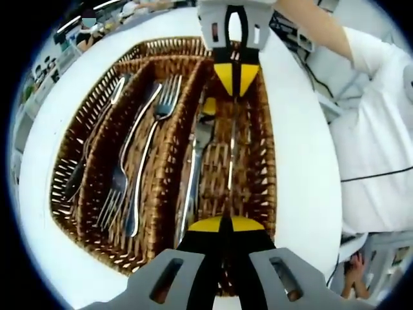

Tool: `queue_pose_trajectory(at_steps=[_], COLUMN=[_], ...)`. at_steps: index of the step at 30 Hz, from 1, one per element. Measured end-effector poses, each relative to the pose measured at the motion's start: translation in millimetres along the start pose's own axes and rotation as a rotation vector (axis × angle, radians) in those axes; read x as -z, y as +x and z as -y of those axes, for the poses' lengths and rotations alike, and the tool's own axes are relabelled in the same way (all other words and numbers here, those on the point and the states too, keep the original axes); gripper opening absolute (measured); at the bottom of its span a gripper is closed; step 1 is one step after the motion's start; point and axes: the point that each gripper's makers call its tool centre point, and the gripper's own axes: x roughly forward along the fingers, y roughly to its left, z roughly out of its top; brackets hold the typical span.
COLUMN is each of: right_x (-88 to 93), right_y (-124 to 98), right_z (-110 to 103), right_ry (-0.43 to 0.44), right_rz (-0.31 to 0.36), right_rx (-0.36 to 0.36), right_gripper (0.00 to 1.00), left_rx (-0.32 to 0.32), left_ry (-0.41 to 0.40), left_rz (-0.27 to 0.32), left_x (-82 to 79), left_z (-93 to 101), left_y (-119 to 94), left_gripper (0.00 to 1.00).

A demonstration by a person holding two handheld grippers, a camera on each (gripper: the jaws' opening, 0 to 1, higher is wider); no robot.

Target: Arrange the knives, forks, and spoons in their matching storage slots by inserting each utensil handle-first until every utensil is classified and aligned in the correct compartment

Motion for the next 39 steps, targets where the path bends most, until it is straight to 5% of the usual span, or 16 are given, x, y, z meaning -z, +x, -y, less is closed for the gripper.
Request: queue_pose_trajectory(at_steps=[39], right_x=[1.3], right_y=[6], right_z=[-8], right_ry=[-0.033], right_rz=[-0.049], right_rx=[-0.035], right_gripper=[0.05], left_rx=[0.031], left_ry=[-0.013], left_rz=[-0.011], left_x=[0.3], left_z=[2.9], left_y=[3], left_gripper=[0.02])
